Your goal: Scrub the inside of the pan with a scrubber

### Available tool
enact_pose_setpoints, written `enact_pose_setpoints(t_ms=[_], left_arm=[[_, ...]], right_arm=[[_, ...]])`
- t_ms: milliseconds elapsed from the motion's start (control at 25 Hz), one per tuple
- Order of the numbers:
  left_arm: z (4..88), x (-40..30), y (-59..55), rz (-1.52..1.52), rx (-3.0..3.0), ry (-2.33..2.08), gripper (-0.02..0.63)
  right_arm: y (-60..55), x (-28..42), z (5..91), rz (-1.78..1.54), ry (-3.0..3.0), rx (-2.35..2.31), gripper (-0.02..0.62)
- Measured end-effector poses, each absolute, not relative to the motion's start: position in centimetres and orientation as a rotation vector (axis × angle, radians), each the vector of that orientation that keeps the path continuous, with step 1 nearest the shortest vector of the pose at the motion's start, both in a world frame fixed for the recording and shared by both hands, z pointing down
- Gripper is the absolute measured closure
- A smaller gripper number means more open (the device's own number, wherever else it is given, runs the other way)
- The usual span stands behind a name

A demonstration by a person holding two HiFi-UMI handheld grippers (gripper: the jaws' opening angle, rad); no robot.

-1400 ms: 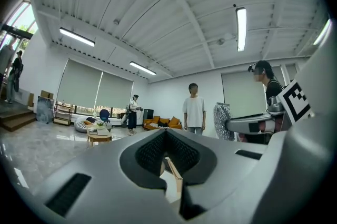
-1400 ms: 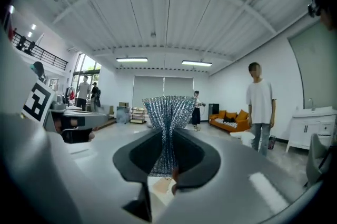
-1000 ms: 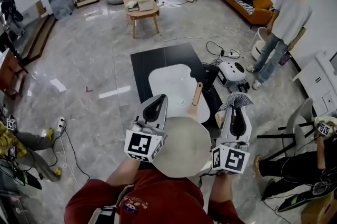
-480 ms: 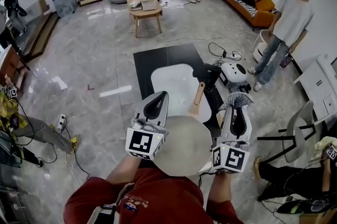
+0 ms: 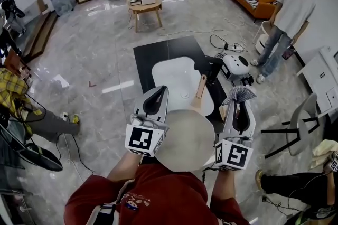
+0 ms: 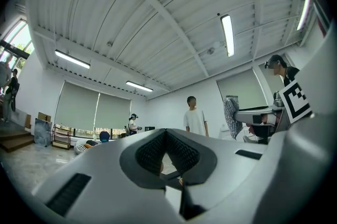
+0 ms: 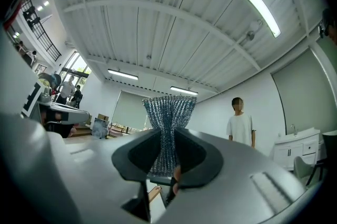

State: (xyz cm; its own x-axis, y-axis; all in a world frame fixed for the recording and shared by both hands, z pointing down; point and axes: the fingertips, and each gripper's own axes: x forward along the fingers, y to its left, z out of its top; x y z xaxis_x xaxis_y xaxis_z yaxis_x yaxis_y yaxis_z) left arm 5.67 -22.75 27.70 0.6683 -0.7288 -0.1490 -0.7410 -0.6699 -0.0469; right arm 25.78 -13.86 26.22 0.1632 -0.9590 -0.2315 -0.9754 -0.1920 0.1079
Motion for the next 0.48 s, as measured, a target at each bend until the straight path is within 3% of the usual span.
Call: enact_pose_setpoints(t_ms=[480], left_arm=[[27.23,6.06,-22.36,0.177,-2.781,1.208,0.600]], right_arm=[[-13.55,25.70,25.91,0.377,1.962,-2.361,0.499]])
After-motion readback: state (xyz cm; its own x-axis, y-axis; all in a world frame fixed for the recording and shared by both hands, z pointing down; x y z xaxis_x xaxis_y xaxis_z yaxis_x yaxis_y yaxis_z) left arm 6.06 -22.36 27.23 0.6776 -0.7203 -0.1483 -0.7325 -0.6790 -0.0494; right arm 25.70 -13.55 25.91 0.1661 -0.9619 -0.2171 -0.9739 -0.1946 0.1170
